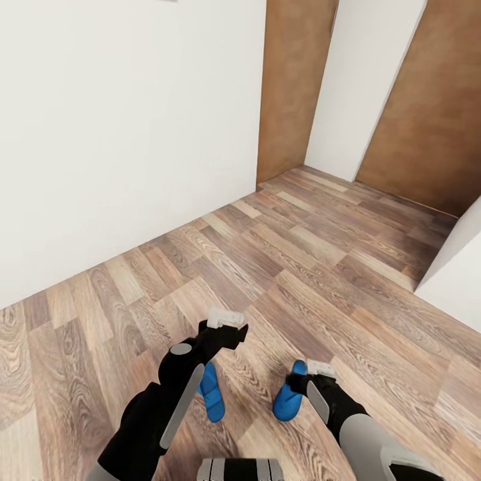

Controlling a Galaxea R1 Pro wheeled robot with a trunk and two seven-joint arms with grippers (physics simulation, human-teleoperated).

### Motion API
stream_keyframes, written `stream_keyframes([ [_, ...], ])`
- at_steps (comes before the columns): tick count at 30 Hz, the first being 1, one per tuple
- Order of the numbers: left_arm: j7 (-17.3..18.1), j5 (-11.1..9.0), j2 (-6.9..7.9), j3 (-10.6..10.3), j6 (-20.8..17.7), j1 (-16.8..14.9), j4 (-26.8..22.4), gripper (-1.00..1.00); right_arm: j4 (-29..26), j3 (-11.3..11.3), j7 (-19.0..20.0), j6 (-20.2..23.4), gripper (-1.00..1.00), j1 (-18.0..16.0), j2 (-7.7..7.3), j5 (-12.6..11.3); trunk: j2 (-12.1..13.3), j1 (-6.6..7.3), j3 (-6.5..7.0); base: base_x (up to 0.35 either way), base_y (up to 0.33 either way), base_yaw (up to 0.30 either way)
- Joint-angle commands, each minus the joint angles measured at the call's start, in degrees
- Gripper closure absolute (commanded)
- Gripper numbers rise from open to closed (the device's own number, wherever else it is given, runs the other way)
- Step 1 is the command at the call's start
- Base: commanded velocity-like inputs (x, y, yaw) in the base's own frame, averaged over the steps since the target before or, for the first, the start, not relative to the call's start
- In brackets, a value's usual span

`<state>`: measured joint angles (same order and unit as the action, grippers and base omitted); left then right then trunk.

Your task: In the bedroom, move the book from the bed onto either nightstand, and place the two sandals side by side next to the bed.

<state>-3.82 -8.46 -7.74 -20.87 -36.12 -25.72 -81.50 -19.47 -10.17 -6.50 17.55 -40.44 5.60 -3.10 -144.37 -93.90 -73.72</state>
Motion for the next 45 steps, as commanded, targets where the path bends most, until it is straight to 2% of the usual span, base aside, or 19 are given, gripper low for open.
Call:
stream_keyframes([
  [1,-0.40,-0.59,0.01,-0.04,-0.26,-0.03,-0.06,-1.00,-0.15,-0.05,-0.26,0.29,-1.00,-0.02,0.03,-0.33,-0.03,-0.01,-0.27,0.000,0.000,0.000],
  [12,-0.40,-0.59,-0.07,-0.05,-0.26,-0.03,-0.11,-1.00,-4.17,-0.02,-0.46,0.56,-1.00,-0.43,0.40,-0.72,-0.18,-0.30,-2.71,0.000,0.000,0.000],
  [17,-0.40,-0.59,0.00,-0.05,-0.26,-0.03,-0.21,-1.00,-3.99,-0.13,-0.67,0.51,-1.00,-2.93,1.23,-0.90,-0.18,-0.30,-2.71,0.000,0.000,0.000],
  [22,-0.40,-0.63,-0.03,0.00,-0.26,-0.03,-0.18,-1.00,-3.97,-0.52,-0.70,0.29,-1.00,-3.36,1.33,-1.26,-0.18,-0.30,-2.71,0.000,0.002,0.000],
  [28,-0.40,-0.62,-0.03,0.17,-0.28,-0.03,-0.15,-1.00,-3.99,-1.10,-0.64,0.21,-1.00,-3.41,1.34,-4.38,-0.18,-0.30,-2.71,0.000,0.161,0.000],
  [30,-0.31,-0.85,0.62,0.39,-0.25,0.62,-0.81,-1.00,-3.69,-1.75,-0.36,0.42,-1.00,-3.59,1.35,-4.90,-0.18,-0.30,-2.71,0.000,0.000,0.000],
  [32,-0.31,-0.85,1.24,0.39,-0.25,0.76,-1.25,-1.00,-3.67,-1.88,-0.39,0.44,-1.00,-3.59,1.37,-4.90,-0.18,-0.30,-2.71,0.000,0.000,0.000],
  [45,-0.40,-0.76,0.89,0.39,-0.18,0.85,-1.55,-1.00,-3.73,-1.79,0.08,-0.22,-1.00,-3.62,1.42,-4.99,-0.18,-0.30,-2.71,0.000,0.000,0.000],
])
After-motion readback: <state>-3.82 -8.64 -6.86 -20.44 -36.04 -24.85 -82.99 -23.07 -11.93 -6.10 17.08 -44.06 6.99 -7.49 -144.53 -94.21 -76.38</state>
